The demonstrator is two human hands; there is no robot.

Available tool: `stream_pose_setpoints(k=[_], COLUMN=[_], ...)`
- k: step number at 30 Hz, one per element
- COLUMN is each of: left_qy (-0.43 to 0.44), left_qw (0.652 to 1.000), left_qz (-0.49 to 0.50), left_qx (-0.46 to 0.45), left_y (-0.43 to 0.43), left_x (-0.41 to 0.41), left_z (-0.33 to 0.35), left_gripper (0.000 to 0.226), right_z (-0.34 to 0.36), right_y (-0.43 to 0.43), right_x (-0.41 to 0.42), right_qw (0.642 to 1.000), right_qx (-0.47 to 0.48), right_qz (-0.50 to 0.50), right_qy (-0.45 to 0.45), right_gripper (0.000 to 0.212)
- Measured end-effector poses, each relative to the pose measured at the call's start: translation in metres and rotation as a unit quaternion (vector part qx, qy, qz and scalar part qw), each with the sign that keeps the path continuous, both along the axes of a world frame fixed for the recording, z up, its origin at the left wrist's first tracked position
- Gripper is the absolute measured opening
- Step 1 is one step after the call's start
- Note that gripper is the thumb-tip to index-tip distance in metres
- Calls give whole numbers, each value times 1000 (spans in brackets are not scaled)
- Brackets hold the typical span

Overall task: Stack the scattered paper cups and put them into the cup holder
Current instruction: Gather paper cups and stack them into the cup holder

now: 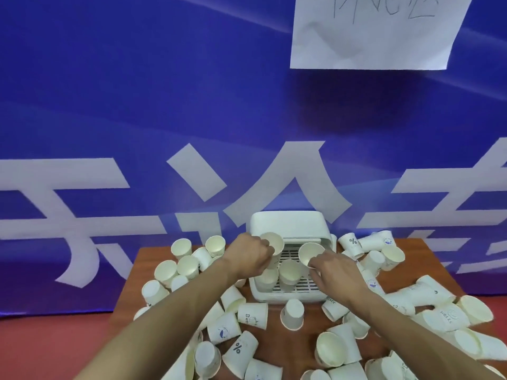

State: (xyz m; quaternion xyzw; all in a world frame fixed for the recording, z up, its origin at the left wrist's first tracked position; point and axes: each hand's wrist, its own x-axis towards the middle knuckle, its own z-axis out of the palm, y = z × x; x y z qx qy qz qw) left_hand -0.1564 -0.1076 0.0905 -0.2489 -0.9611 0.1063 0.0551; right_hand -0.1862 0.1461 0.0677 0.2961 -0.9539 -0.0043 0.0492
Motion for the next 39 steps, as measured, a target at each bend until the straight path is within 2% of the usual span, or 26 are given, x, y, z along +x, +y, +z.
stream_pose_setpoints(k=[13,19,28,39], left_qy=[4,-32,-78,-100], left_qw=[999,997,990,989], left_qz=[47,75,120,107], left_qx=[20,7,-5,16], left_y=[-1,9,13,16], left_x=[2,-2,-6,-12], left_z=[-15,-46,-80,-91], left_gripper=[31,30,25,23], right_z=[-19,-40,-66,-76], right_y=[-10,-15,-15,-13], right_x=[-11,-25,-18,-30], right_qw=[999,999,992,988], right_qx=[-18,-14,-124,-151], right_qz=[40,40,22,37], right_qy=[7,-9,-10,-21], right_gripper=[10,12,8,14])
